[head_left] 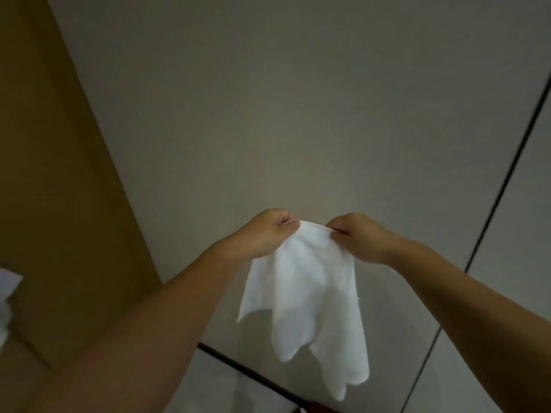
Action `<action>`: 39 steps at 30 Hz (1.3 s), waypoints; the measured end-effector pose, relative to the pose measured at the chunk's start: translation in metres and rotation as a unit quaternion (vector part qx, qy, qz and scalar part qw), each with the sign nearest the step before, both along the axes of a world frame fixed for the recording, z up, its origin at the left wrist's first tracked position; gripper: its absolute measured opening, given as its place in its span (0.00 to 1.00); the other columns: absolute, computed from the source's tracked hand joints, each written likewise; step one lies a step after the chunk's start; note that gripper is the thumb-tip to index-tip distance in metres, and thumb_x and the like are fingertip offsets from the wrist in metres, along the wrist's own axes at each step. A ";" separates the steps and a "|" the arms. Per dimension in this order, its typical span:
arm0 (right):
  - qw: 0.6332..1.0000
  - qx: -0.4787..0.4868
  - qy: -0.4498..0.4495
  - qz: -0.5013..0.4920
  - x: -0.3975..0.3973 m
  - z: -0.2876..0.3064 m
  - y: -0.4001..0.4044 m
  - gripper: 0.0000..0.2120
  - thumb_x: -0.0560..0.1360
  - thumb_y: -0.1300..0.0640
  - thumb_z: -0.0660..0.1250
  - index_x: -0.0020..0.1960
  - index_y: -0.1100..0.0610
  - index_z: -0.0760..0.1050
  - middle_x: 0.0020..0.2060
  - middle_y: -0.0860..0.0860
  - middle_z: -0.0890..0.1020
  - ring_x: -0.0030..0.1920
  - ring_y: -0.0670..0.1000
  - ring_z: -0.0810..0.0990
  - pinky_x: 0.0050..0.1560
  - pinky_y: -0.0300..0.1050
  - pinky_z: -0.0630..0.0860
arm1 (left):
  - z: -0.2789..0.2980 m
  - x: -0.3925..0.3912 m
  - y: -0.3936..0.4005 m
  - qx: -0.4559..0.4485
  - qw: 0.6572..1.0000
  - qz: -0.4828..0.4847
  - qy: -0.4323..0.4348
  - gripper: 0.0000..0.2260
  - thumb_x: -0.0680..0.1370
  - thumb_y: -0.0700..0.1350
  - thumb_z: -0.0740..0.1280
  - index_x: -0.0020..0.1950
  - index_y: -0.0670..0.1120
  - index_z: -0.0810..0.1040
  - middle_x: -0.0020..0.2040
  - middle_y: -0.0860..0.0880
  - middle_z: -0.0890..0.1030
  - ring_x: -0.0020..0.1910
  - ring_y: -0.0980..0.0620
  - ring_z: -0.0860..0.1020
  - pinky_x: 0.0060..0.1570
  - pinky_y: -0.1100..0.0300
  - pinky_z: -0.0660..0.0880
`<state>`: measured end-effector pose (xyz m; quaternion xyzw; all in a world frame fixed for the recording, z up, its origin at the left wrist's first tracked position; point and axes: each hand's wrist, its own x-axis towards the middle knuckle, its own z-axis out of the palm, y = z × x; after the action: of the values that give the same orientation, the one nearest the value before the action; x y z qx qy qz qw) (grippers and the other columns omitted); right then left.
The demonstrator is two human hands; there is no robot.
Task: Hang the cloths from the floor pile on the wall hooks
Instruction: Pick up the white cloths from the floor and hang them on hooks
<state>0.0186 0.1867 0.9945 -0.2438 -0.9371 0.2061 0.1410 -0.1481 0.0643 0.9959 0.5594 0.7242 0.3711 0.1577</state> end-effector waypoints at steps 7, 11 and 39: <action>0.987 -0.033 0.021 0.157 -0.079 -0.023 -0.071 0.10 0.76 0.65 0.60 0.41 0.60 0.79 0.39 0.52 0.78 0.42 0.52 0.76 0.38 0.40 0.65 | -0.001 -0.013 -0.122 -0.026 0.981 0.190 0.013 0.11 0.81 0.48 0.58 0.42 0.46 0.74 0.37 0.52 0.73 0.36 0.56 0.71 0.37 0.63 0.67; 0.960 -0.127 0.027 0.249 -0.108 -0.032 -0.132 0.12 0.76 0.67 0.59 0.40 0.58 0.79 0.38 0.51 0.79 0.40 0.49 0.76 0.37 0.37 0.68 | -0.009 -0.002 -0.199 -0.029 0.955 0.295 0.014 0.13 0.81 0.49 0.58 0.37 0.51 0.71 0.33 0.55 0.71 0.32 0.60 0.69 0.30 0.72 0.65; 0.846 -0.174 -0.103 0.493 -0.191 -0.033 -0.620 0.13 0.79 0.60 0.56 0.44 0.54 0.77 0.46 0.54 0.81 0.38 0.48 0.82 0.41 0.40 0.77 | -0.025 0.026 -0.693 -0.042 0.801 0.596 0.012 0.16 0.81 0.52 0.57 0.47 0.42 0.75 0.41 0.47 0.78 0.38 0.50 0.75 0.39 0.58 0.71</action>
<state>-0.1722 -0.4337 0.9611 0.2104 -0.8919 0.3815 -0.1211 -0.1221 -0.6291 0.9713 0.0140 0.9316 0.3544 -0.0797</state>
